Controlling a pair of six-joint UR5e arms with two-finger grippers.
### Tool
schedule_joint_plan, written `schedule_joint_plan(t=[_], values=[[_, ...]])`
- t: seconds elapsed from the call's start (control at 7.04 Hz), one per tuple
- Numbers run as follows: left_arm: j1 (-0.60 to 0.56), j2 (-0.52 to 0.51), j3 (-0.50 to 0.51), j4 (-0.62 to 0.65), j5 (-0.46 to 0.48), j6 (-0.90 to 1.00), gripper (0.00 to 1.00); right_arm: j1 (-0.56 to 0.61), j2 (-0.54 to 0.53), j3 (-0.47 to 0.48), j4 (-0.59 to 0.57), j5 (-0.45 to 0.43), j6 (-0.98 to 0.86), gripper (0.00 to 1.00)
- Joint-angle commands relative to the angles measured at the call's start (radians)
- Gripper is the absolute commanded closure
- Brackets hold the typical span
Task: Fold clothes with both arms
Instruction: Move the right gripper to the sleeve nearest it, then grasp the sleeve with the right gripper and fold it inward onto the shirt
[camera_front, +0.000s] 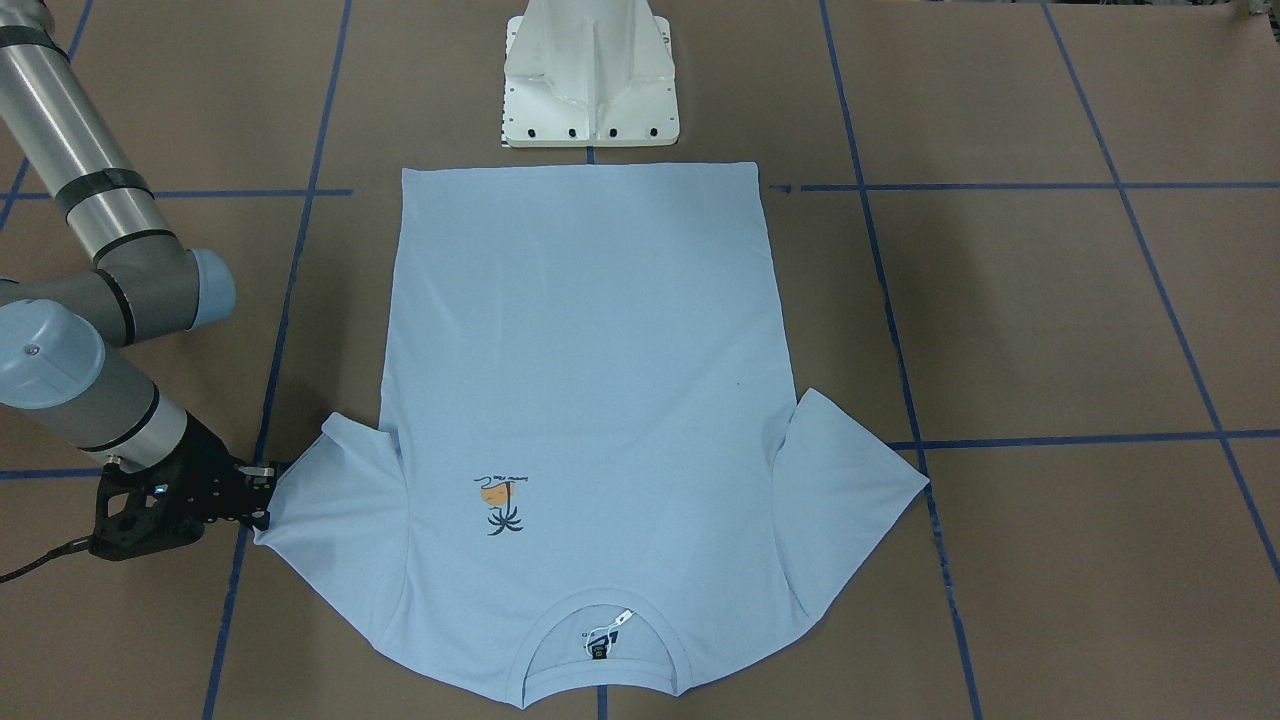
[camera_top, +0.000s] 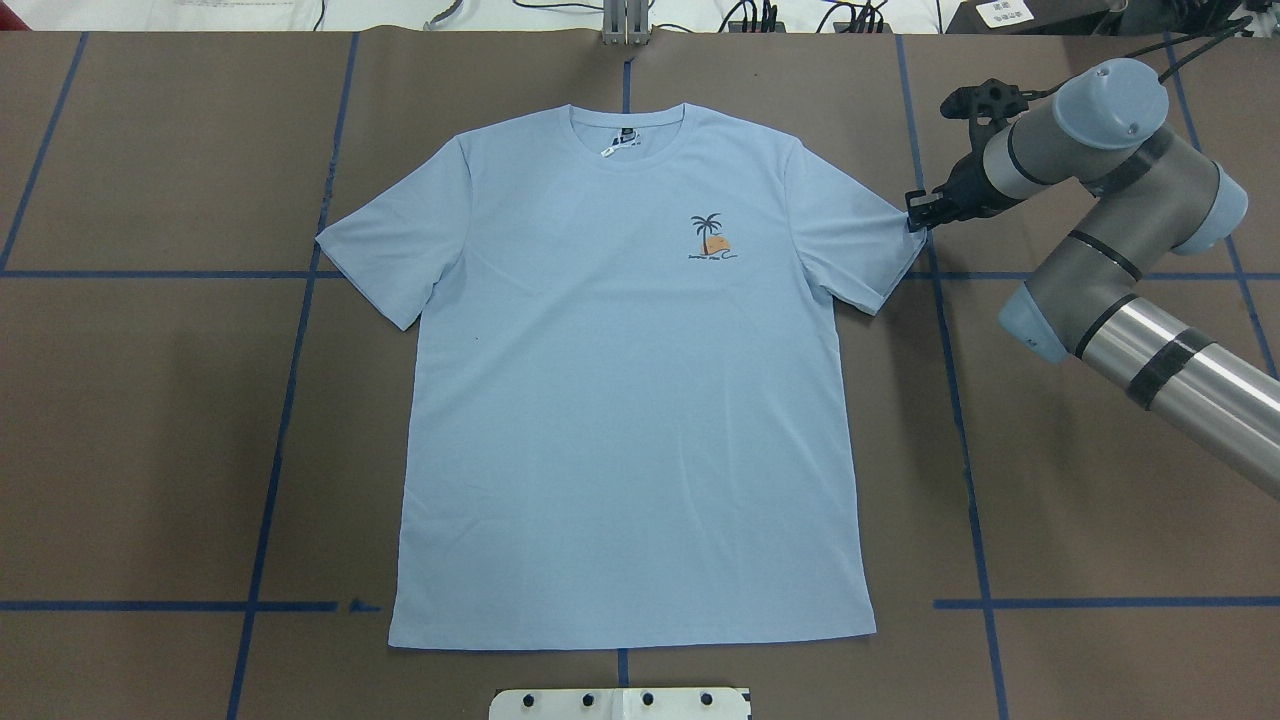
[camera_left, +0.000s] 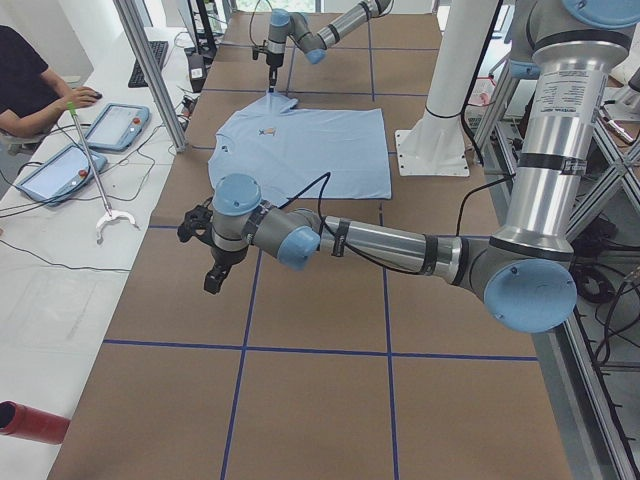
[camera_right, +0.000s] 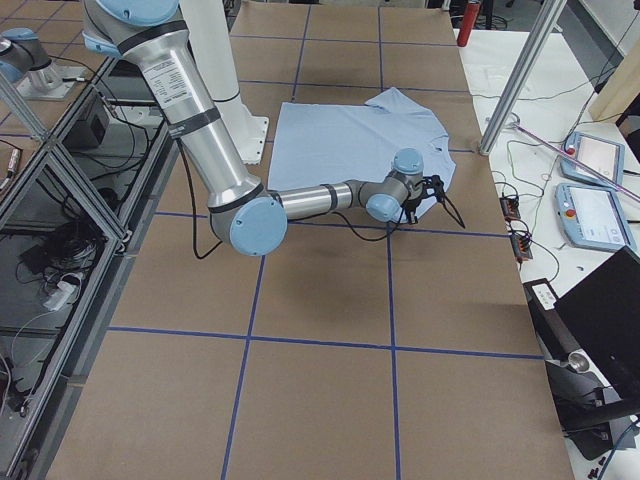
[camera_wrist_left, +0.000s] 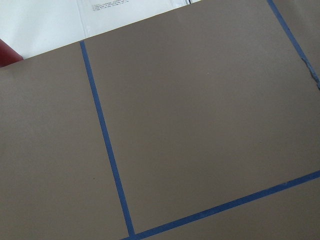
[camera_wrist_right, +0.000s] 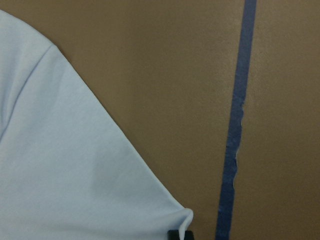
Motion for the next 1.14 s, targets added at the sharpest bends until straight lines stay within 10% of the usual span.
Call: schedule_joint_plan(t=[0.0,0.28,0.71,0.85,0.99], values=[[0.0,0.0,0.0,-0.002,-0.033,0.0,0.0,-0.008,0.024,0.056,-0.006,0.017,0.01,1.0],[-0.002,0.0,-0.003,-0.002,-0.033,0.0,0.0,-0.122,0.087,0.107,-0.021,0.017,0.119,1.0],[-0.002,-0.006,-0.003,0.0,-0.033,-0.003,0.0,-0.252,0.393,-0.058,-0.277,-0.246,0.216,1.0],[0.0,-0.008,0.0,0.0,-0.033,-0.005,0.0,-0.244,0.394,-0.079,-0.274,-0.288,0.215,0.12],[0.0,-0.012,0.0,-0.002,-0.034,-0.023,0.0,-0.227,0.394,-0.079,-0.274,-0.288,0.219,0.0]])
